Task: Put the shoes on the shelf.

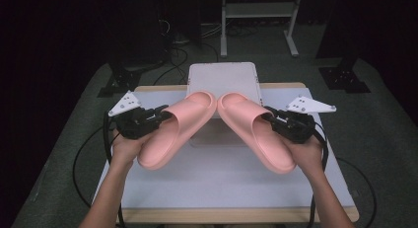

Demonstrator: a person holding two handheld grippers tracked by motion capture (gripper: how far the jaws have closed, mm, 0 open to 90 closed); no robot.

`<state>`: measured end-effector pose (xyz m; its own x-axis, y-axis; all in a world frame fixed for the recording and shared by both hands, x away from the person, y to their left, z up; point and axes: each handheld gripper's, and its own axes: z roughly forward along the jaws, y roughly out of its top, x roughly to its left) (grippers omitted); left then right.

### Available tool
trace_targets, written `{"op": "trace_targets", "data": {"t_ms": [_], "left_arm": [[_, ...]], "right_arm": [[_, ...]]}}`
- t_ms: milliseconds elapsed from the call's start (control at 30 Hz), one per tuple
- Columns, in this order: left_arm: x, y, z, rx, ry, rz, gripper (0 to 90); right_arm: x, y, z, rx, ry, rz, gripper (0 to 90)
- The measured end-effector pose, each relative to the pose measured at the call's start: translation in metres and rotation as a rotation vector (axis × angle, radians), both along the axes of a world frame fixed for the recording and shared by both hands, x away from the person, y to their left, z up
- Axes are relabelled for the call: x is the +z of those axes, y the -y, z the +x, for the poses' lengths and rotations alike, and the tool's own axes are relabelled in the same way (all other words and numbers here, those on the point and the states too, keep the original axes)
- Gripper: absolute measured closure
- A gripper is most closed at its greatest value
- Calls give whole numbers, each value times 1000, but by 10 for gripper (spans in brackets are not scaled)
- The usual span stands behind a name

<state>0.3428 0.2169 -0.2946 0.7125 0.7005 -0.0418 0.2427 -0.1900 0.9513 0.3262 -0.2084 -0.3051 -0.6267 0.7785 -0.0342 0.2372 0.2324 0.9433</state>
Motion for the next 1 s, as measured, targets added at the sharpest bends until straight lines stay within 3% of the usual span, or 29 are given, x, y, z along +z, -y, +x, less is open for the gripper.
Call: {"op": "trace_targets", "data": {"t_ms": [533, 1000], "left_arm": [[11, -2, 19, 21, -3, 11, 745], [12, 0, 37, 28, -23, 7, 742]], "right_arm": [[13, -8, 19, -21, -3, -12, 777], [16, -10, 35, -38, -9, -21, 774]]}}
